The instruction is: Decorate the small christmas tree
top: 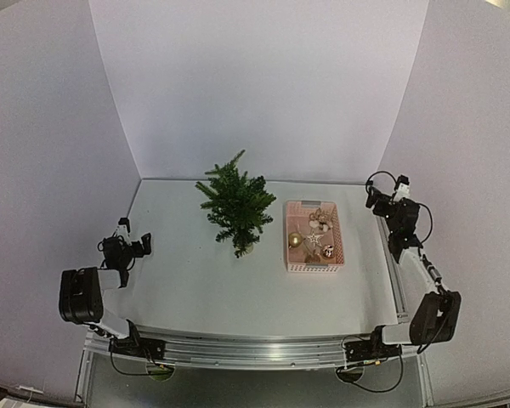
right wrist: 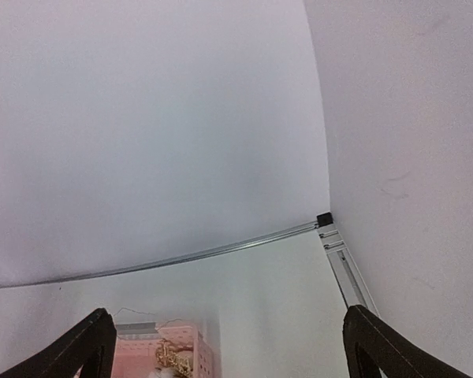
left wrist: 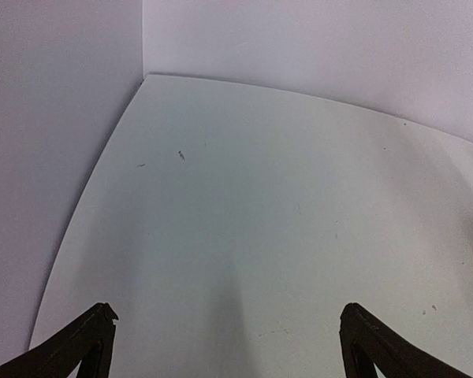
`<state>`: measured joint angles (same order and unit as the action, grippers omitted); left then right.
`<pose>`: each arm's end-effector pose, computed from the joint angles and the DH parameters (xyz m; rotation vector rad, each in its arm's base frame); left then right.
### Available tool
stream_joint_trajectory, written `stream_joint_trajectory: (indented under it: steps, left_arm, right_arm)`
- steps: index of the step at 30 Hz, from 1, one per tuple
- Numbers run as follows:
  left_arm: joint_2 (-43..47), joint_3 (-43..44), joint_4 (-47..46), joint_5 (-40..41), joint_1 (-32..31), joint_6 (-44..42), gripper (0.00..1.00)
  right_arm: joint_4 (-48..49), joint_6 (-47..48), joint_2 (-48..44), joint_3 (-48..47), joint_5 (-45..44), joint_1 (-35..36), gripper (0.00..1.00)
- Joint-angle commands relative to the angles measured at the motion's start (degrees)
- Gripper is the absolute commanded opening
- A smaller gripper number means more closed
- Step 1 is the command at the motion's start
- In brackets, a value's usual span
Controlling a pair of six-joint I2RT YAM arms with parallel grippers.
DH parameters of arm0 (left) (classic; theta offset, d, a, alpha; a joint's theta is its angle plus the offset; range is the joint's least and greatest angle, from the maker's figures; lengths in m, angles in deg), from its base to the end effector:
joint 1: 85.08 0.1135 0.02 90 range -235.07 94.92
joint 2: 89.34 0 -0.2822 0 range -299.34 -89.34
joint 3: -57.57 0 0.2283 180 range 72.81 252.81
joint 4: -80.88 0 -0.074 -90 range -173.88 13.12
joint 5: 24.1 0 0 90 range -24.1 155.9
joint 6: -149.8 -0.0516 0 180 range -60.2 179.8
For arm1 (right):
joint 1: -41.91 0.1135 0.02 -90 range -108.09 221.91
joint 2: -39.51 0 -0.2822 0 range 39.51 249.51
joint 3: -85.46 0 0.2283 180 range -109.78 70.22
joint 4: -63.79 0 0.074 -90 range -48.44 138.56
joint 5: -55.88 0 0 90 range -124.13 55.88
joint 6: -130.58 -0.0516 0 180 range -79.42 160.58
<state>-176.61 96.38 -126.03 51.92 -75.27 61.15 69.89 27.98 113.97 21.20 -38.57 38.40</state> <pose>0.2715 0.0343 0.1789 -0.0275 1.9376 -0.1392 0.2934 -0.0220 0.3360 0.2888 1.6169 0.0575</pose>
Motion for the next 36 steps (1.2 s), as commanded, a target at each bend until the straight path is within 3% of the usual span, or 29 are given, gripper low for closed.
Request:
stream_joint_trajectory:
  steps: [1,3,7,11,15,19,31,36]
  left_arm:
    - [9.8,5.9,4.8,-4.7,-0.7,-1.8,1.0]
    - [11.3,8.7,4.0,-6.5,-0.8,-0.4,1.0]
    - [10.6,22.5,18.7,-8.5,-0.9,0.6,1.0]
    - [9.9,30.5,25.5,-12.4,-1.2,-1.0,1.0]
    - [9.8,32.9,27.4,-11.1,-3.1,-3.2,1.0]
    - [9.0,33.3,30.6,-13.5,-4.7,-6.0,1.0]
    - [9.9,31.1,30.0,-15.1,-5.5,-9.3,1.0]
    - [9.9,30.9,29.9,-14.5,-5.5,-10.2,1.0]
  right_arm:
    - [-27.8,6.0,8.2,-17.6,7.6,7.3,0.98]
    - [-38.0,12.0,13.0,-24.5,5.7,12.9,0.97]
    - [-56.2,13.4,22.2,-36.9,6.6,17.1,0.89]
    - [-64.4,13.0,26.1,-40.5,8.2,20.0,0.78]
    - [-65.8,10.7,28.9,-38.5,9.3,22.1,0.71]
    - [-66.7,9.3,34.4,-40.9,13.8,22.1,0.54]
    - [-67.3,10.1,43.7,-46.4,11.0,24.7,0.48]
    - [-67.4,9.6,45.5,-46.7,11.2,25.3,0.4]
